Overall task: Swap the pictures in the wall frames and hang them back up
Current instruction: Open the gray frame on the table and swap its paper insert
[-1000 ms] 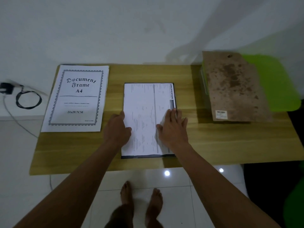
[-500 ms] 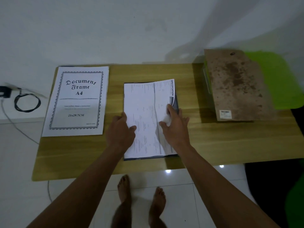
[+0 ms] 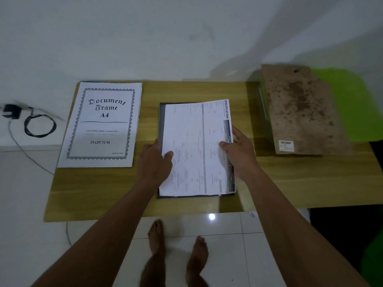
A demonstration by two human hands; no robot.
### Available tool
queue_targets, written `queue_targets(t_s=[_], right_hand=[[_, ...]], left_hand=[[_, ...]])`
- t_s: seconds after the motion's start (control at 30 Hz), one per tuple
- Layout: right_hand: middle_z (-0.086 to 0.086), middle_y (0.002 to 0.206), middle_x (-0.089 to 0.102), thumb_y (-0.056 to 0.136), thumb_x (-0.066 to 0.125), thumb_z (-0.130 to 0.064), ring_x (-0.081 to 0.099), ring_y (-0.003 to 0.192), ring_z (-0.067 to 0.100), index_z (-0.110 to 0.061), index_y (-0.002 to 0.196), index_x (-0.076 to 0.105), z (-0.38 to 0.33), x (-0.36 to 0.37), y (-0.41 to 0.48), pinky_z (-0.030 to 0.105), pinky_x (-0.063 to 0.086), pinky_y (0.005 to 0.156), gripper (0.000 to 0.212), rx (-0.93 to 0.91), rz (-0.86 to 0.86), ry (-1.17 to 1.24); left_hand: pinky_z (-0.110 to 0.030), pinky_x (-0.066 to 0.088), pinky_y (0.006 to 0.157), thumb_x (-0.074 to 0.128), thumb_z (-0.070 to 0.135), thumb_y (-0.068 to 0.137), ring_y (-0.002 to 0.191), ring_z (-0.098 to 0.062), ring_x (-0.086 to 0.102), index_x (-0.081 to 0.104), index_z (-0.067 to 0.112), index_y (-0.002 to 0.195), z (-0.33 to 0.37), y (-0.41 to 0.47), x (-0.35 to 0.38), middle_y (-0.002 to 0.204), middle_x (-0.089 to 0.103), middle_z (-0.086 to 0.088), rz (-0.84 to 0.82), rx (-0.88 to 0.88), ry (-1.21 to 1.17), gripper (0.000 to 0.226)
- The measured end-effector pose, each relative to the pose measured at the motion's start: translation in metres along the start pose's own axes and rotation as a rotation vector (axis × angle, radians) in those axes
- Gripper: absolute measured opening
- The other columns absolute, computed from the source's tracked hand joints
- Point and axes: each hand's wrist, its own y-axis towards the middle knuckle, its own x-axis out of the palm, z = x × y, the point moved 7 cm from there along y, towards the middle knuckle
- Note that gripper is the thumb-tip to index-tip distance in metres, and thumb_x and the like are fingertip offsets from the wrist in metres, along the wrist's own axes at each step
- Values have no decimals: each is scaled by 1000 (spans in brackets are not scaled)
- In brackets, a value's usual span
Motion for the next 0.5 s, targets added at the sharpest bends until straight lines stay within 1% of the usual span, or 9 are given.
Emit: queue_targets(t_s=[0.07, 0.1, 0.13, 0.17, 0.2, 0.27, 0.33, 0.4, 0.5], right_hand=[[-12, 112, 68, 94, 60, -1, 67, 102, 18, -41, 133, 58, 2, -5, 2, 45, 56, 92, 55, 34, -11, 29], [-12, 113, 67, 94, 60, -2, 66, 101, 18, -41, 134, 57, 3, -7, 2, 46, 56, 92, 56, 52, -17, 46], [-11, 114, 66, 95, 60, -2, 65, 101, 19, -42, 135, 56, 4, -8, 2, 48, 55, 92, 57, 70, -22, 58], [-10, 115, 66, 95, 60, -2, 65, 101, 19, -42, 136, 56, 4, -9, 2, 48, 55, 92, 58, 81, -26, 67], [-10, 116, 66, 95, 60, -2, 65, 102, 20, -43, 136, 56, 5, -9, 2, 49, 55, 91, 58, 87, -28, 72], [-8, 118, 67, 95, 60, -2, 66, 103, 21, -42, 136, 56, 3, -9, 1, 48, 56, 90, 58, 78, -35, 82], [-6, 120, 67, 94, 61, -3, 66, 103, 21, -41, 137, 55, 0, -9, -1, 46, 57, 89, 57, 56, -45, 73], [-7, 120, 67, 94, 61, -4, 67, 102, 19, -38, 139, 54, -2, -8, -2, 42, 58, 86, 57, 30, -56, 36], [-9, 115, 68, 93, 62, -5, 66, 104, 16, -33, 138, 55, -11, -8, -9, 38, 57, 89, 53, -23, -56, -25]], left_hand=[[-38, 45, 93, 51, 39, 97, 110, -30, 56, 43, 15, 143, -3, 4, 0, 119, 55, -13, -4, -22, -35, 53], [-38, 47, 89, 49, 41, 96, 104, -30, 58, 54, 16, 133, -4, 6, -1, 110, 58, -11, 3, -8, -52, 45], [-36, 49, 82, 49, 40, 96, 96, -29, 61, 62, 15, 113, -3, 7, -3, 98, 61, -9, 21, 24, -75, 34], [-34, 48, 76, 49, 37, 96, 89, -27, 61, 61, 14, 91, -1, 6, -6, 89, 61, -7, 40, 54, -104, 27], [-33, 47, 74, 51, 32, 96, 83, -24, 60, 57, 17, 82, 3, 4, -10, 83, 62, -6, 62, 83, -136, 22], [-29, 45, 75, 55, 23, 96, 78, -17, 58, 69, 13, 94, 10, 1, -20, 84, 64, -1, 95, 104, -197, 17], [-28, 47, 83, 60, 21, 93, 86, -12, 62, 69, 11, 109, 9, 1, -27, 92, 65, 7, 94, 51, -287, 21], [-38, 53, 91, 64, 20, 90, 90, -14, 65, 69, 16, 109, 4, 1, -32, 94, 70, 8, 48, -27, -452, 20], [-50, 56, 87, 65, 16, 89, 87, -16, 69, 66, 27, 113, 7, -5, -40, 87, 72, 8, -58, -34, -604, 26]])
